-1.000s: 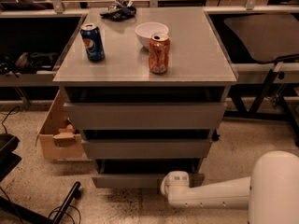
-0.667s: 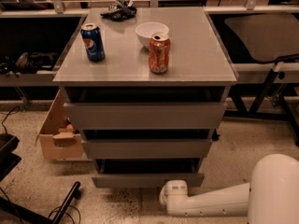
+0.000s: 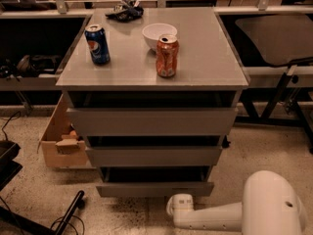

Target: Close bottom drawer

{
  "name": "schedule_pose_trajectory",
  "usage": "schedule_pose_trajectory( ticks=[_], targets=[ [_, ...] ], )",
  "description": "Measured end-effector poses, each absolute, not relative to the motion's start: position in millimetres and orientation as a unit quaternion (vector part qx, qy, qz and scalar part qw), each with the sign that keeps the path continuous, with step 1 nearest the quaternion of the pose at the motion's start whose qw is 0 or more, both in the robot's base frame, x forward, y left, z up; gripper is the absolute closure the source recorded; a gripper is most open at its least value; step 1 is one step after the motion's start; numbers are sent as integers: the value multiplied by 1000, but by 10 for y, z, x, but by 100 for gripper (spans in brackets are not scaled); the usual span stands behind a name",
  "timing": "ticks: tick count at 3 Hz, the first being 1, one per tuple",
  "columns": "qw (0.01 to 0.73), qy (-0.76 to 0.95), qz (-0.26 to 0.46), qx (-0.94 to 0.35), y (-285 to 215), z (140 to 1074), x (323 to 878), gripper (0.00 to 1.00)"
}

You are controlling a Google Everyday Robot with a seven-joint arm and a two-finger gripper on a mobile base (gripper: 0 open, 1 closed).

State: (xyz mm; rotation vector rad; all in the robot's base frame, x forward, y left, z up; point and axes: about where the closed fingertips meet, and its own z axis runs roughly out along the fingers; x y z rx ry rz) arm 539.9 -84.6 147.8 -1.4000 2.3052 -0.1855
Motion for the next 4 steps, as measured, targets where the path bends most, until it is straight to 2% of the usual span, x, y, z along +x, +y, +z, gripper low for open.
schedule_pose_trajectory(
  ticks=[1, 4],
  targets=[
    [232, 831, -88, -497, -962, 1251, 5949, 100],
    [256, 819, -111, -502, -926, 1348, 6396, 100]
  ],
)
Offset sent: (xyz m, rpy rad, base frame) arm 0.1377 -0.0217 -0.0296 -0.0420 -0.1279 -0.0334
